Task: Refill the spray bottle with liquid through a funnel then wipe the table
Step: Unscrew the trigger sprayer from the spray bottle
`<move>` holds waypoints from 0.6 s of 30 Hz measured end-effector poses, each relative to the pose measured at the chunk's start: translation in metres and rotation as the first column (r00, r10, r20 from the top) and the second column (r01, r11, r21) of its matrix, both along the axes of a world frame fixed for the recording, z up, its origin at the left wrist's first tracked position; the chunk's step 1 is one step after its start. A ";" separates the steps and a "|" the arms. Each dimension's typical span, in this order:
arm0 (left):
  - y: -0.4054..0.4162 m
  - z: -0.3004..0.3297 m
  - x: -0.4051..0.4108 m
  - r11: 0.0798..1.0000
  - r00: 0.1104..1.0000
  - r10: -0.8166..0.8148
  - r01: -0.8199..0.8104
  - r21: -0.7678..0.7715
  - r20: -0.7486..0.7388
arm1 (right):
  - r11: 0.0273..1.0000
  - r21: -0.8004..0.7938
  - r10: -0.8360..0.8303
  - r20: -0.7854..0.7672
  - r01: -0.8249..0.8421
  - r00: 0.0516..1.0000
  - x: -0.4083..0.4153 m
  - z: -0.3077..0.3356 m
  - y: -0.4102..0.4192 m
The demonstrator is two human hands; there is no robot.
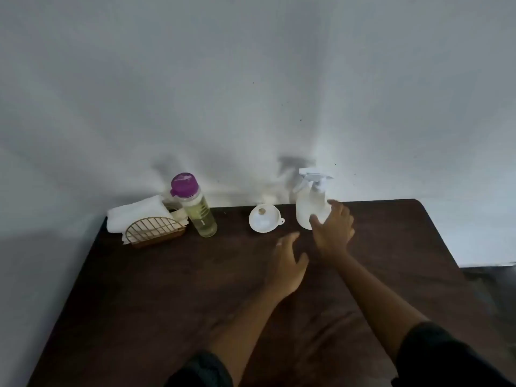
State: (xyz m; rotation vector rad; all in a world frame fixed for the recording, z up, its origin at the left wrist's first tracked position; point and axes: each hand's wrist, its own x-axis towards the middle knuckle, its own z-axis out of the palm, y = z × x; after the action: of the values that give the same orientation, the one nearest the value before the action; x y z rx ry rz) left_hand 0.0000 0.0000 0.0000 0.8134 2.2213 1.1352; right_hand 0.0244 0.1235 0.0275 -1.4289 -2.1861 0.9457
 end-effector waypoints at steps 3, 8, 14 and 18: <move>0.038 0.001 -0.020 0.999 0.999 0.031 -0.030 0.020 -0.041 | 0.999 0.024 0.045 -0.004 -0.045 0.999 -0.021 -0.001 0.020; 0.072 -0.001 -0.041 0.997 0.993 -0.054 0.047 -0.063 -0.108 | 0.994 0.054 0.094 0.030 -0.095 0.995 -0.035 -0.015 0.036; 0.064 -0.011 -0.036 0.996 0.989 -0.065 0.057 -0.069 -0.129 | 0.990 0.034 0.137 -0.063 -0.135 0.989 -0.025 -0.019 0.028; 0.036 -0.010 -0.017 1.000 0.993 -0.017 0.017 -0.005 -0.120 | 0.978 0.036 0.207 -0.109 -0.204 0.972 -0.006 -0.017 0.005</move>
State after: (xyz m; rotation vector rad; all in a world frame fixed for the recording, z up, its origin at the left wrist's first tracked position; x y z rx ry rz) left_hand -0.0167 0.0364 -0.0099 0.9193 2.3087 1.1002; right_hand 0.0180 0.1285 0.0108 -1.1241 -2.2844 1.0377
